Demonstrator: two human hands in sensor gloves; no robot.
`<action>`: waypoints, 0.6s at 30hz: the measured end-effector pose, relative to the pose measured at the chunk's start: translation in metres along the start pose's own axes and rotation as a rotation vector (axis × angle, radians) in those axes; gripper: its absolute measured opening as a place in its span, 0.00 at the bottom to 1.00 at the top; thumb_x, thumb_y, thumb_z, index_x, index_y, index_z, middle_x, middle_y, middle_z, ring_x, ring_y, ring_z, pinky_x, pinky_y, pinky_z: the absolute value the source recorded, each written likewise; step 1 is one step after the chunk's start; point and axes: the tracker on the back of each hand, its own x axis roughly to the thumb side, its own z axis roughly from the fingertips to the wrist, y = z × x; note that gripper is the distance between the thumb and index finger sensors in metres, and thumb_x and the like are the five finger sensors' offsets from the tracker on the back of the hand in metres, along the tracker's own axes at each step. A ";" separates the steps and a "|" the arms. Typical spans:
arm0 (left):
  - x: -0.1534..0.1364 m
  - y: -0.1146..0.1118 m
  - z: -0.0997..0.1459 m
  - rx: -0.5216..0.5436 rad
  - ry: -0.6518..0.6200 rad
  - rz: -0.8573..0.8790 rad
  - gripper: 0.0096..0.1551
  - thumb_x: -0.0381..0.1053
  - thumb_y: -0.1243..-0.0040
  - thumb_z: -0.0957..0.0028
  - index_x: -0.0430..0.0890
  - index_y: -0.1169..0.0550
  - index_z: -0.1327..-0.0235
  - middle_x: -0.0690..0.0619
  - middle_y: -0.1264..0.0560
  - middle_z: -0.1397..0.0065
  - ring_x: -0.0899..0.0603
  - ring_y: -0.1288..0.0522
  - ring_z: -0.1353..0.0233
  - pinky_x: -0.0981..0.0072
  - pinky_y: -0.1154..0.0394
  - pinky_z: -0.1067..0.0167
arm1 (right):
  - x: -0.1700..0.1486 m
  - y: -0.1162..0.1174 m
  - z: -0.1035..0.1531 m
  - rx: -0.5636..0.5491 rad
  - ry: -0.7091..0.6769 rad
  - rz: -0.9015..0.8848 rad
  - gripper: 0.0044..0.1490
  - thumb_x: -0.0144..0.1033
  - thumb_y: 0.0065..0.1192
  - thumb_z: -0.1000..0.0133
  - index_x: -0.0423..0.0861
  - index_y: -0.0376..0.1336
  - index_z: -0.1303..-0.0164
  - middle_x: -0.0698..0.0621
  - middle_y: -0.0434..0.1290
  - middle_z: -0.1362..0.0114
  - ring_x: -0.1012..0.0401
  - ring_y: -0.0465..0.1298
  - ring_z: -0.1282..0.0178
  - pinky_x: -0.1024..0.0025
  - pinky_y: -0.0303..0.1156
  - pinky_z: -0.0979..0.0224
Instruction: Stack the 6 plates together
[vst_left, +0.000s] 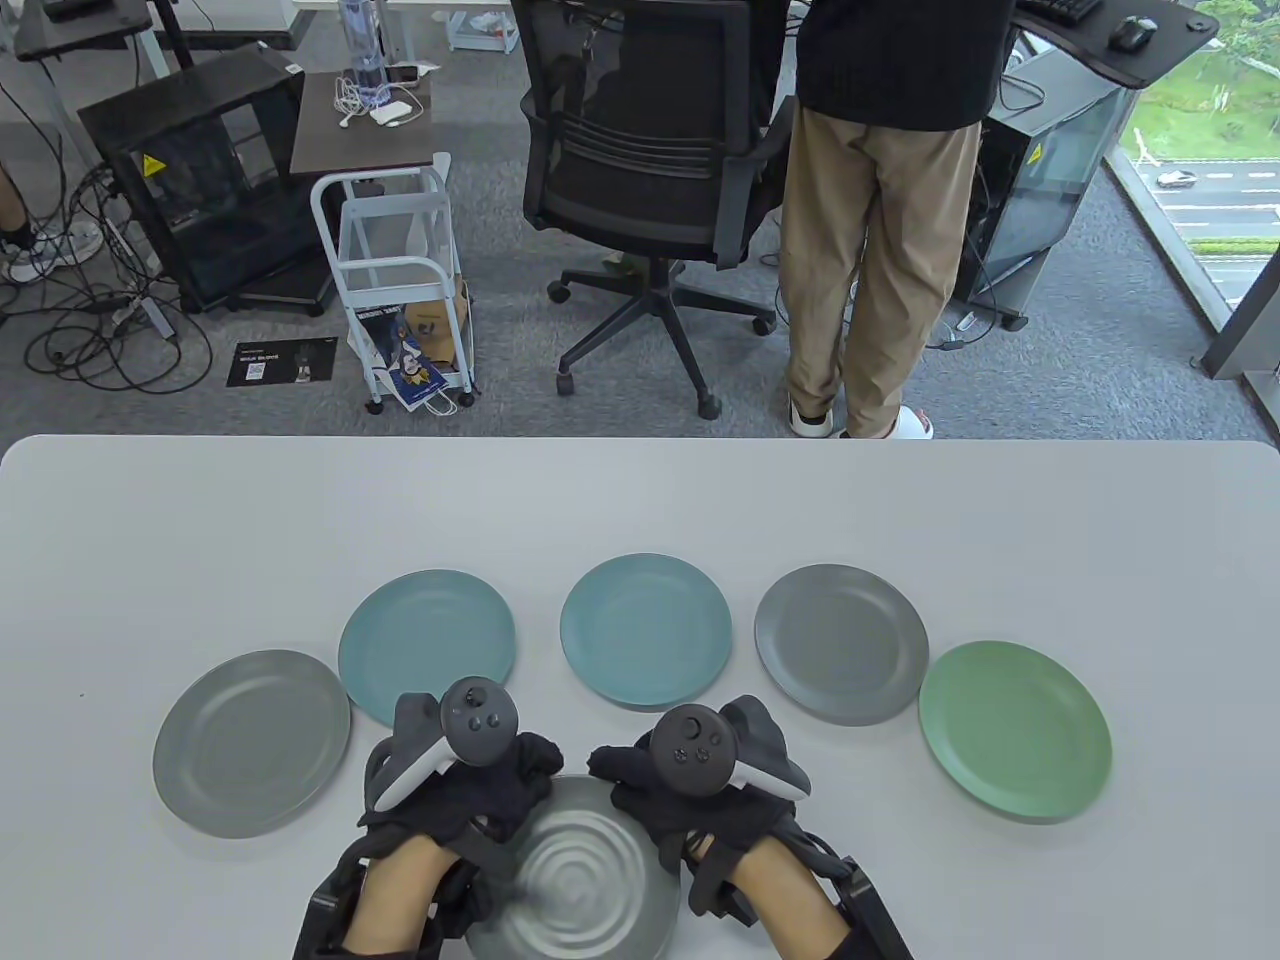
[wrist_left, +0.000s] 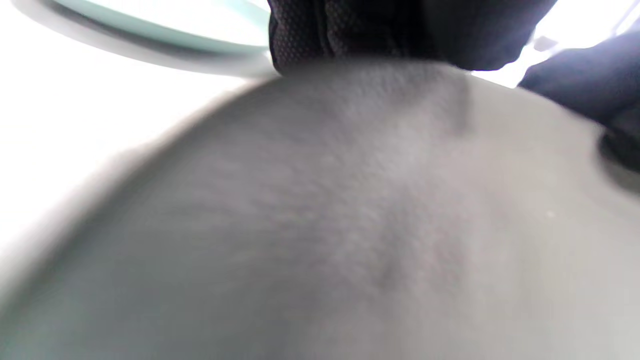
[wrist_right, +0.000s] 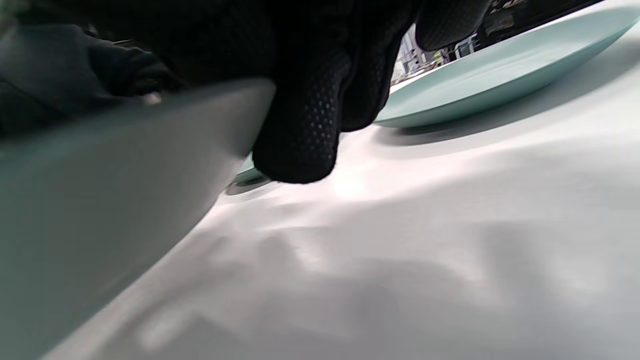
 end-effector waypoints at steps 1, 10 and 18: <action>-0.002 0.002 0.001 0.019 0.010 0.010 0.32 0.63 0.42 0.61 0.65 0.28 0.38 0.62 0.20 0.38 0.52 0.33 0.25 0.44 0.62 0.18 | -0.004 -0.001 0.000 -0.008 0.013 0.009 0.28 0.40 0.61 0.43 0.49 0.63 0.32 0.57 0.82 0.49 0.57 0.70 0.30 0.46 0.51 0.18; -0.009 0.008 0.009 0.338 0.072 0.040 0.39 0.69 0.43 0.62 0.64 0.34 0.32 0.61 0.26 0.28 0.50 0.40 0.19 0.44 0.66 0.19 | -0.044 -0.006 0.004 -0.041 0.132 -0.017 0.27 0.39 0.60 0.43 0.49 0.64 0.32 0.57 0.82 0.49 0.57 0.70 0.30 0.46 0.52 0.18; -0.009 0.004 0.010 0.440 0.123 -0.007 0.40 0.69 0.44 0.61 0.64 0.35 0.31 0.61 0.28 0.26 0.50 0.42 0.18 0.44 0.67 0.19 | -0.066 -0.006 0.009 -0.095 0.213 -0.014 0.27 0.39 0.60 0.43 0.49 0.64 0.32 0.57 0.82 0.50 0.58 0.70 0.31 0.47 0.52 0.18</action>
